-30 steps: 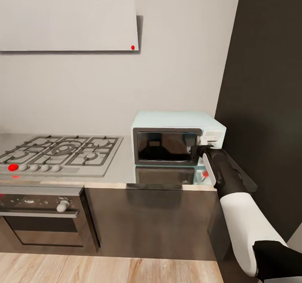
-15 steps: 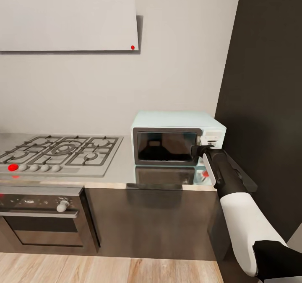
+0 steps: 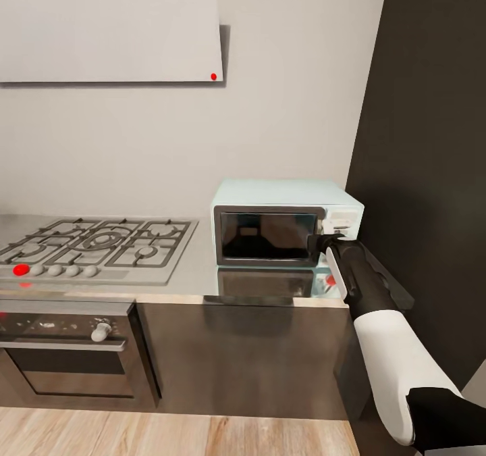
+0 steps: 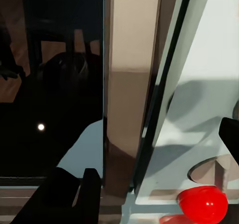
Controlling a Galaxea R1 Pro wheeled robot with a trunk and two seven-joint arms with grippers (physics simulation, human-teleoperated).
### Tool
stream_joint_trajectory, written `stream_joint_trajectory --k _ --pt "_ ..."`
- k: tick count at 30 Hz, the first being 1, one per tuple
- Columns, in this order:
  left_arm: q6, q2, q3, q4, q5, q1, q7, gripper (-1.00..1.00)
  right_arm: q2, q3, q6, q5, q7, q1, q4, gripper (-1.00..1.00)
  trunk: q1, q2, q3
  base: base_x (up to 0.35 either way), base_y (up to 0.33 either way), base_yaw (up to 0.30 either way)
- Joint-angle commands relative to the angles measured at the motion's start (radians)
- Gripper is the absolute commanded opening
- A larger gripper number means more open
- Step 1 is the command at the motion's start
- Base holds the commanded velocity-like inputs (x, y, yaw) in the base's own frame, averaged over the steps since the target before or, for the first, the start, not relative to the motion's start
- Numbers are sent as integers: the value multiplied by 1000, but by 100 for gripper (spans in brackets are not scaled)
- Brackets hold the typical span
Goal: In the kitchen, take the popcorn bag from the countertop, put it into the microwave, and heat it until the popcorn is cooked so the cooked popcorn ends up inside the bag.
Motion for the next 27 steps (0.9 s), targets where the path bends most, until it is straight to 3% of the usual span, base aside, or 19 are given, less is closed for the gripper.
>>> stream_joint_trajectory --k 1,21,25,27 --pt "-2 0 0 0 5 0 0 100 0 1 0 -19 -1 0 -2 -100 1 0 -1 0 0 0" --pt "-3 0 0 0 5 0 0 100 0 1 0 -19 -1 0 2 -100 1 0 -1 -26 0 0" --pt "-3 0 0 0 5 0 0 100 0 1 0 -19 -1 0 2 -100 1 0 -1 -214 0 0" --pt "-3 0 2 -2 5 0 0 100 5 2 0 10 -5 0 0 -100 1 0 -1 0 0 0"
